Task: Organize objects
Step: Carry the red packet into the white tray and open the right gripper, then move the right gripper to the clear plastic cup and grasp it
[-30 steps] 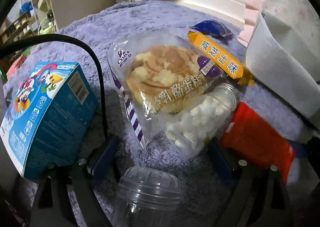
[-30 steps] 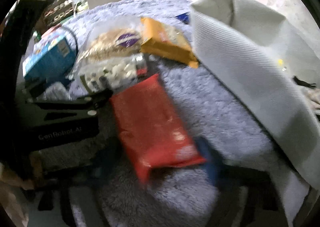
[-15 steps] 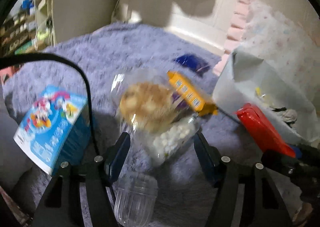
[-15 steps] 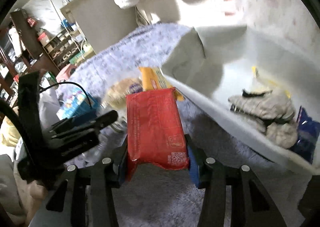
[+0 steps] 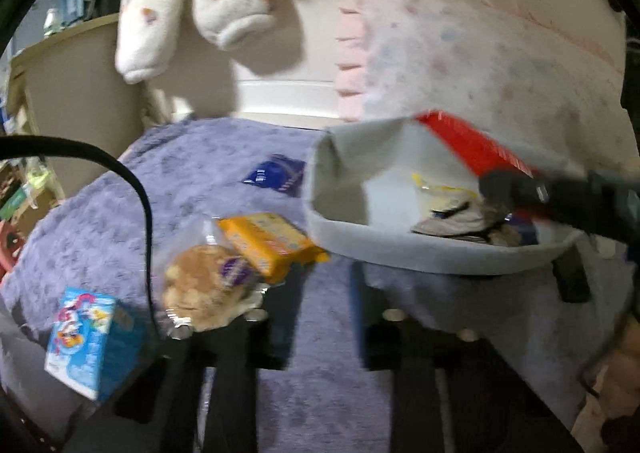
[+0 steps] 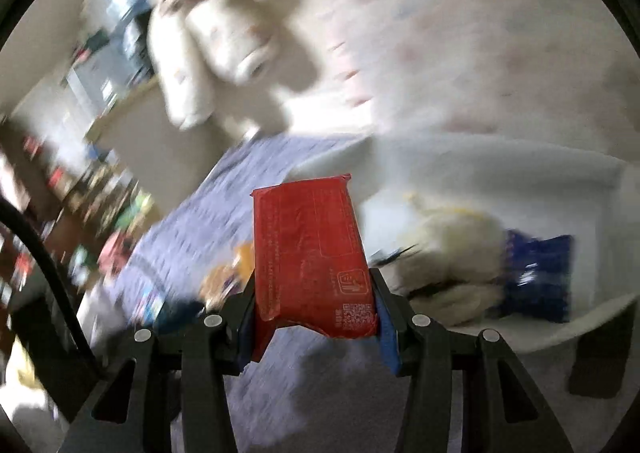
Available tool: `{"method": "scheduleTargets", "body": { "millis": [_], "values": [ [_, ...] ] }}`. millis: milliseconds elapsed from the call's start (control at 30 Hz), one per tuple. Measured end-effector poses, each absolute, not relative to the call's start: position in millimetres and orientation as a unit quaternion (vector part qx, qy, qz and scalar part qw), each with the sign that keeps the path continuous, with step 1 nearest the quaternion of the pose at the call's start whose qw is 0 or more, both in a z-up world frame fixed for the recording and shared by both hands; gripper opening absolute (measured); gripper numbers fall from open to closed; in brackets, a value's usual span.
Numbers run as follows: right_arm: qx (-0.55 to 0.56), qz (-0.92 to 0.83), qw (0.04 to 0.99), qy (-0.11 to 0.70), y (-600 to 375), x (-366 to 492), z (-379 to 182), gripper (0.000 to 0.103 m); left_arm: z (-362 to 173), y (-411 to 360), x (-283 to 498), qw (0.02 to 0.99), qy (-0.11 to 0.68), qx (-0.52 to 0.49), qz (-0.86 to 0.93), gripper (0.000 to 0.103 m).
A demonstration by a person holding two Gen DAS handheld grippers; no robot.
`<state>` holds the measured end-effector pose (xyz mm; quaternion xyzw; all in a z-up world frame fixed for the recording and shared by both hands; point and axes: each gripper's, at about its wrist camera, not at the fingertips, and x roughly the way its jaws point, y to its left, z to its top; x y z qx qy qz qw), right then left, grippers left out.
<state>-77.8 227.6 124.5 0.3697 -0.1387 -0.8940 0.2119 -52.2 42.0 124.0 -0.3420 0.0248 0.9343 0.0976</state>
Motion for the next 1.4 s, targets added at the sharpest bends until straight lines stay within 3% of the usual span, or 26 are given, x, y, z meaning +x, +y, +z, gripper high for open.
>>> {"method": "scheduleTargets", "body": {
  "millis": [167, 233, 267, 400, 500, 533, 600, 700, 767, 867, 1167, 1400],
  "values": [
    [0.335, -0.912, 0.131, -0.197, 260.4, -87.1, 118.9, 0.049, 124.4, 45.7, -48.5, 0.097, 0.013, -0.309, 0.946, 0.019],
    [0.328, -0.912, 0.125, -0.213, 267.6, -88.7, 116.8, 0.049, 123.7, 43.4, -48.5, 0.098, 0.004, -0.313, 0.944, 0.035],
    [0.326, -0.911, 0.125, -0.219, 269.4, -89.8, 116.2, 0.049, 122.3, 43.5, -48.9, 0.103, 0.002, -0.316, 0.943, 0.036],
    [0.308, -0.92, 0.11, -0.215, 268.7, -91.7, 117.5, 0.056, 111.4, 47.9, -52.5, 0.089, 0.014, -0.325, 0.941, 0.034],
    [0.294, -0.931, 0.095, -0.197, 260.5, -91.2, 121.6, 0.057, 108.5, 46.8, -60.5, 0.079, 0.017, -0.369, 0.926, 0.016],
    [0.289, -0.933, 0.094, -0.192, 259.8, -89.9, 123.4, 0.057, 108.1, 40.5, -62.6, 0.084, -0.009, -0.383, 0.92, 0.016],
    [0.285, -0.935, 0.096, -0.187, 261.8, -87.8, 125.6, 0.057, 109.5, 25.2, -62.8, 0.097, -0.064, -0.386, 0.915, 0.016],
    [0.286, -0.936, 0.1, -0.178, 260.7, -87.5, 126.2, 0.057, 113.0, 15.8, -64.7, 0.076, -0.072, -0.395, 0.913, 0.019],
    [0.289, -0.935, 0.104, -0.175, 260.3, -87.9, 125.9, 0.057, 116.0, 10.2, -62.0, 0.071, -0.081, -0.385, 0.917, 0.024],
    [0.294, -0.934, 0.11, -0.168, 257.0, -88.0, 125.9, 0.057, 120.9, 6.9, -57.9, 0.085, -0.091, -0.374, 0.919, 0.039],
    [0.306, -0.927, 0.157, -0.148, 239.7, -81.3, 127.2, 0.057, 116.7, -4.3, -50.7, 0.037, -0.094, -0.354, 0.93, 0.039],
    [0.316, -0.913, 0.233, -0.11, 198.7, -68.0, 123.7, 0.057, 122.5, -42.2, -31.4, -0.059, -0.101, -0.337, 0.934, 0.034]
  ]
}}
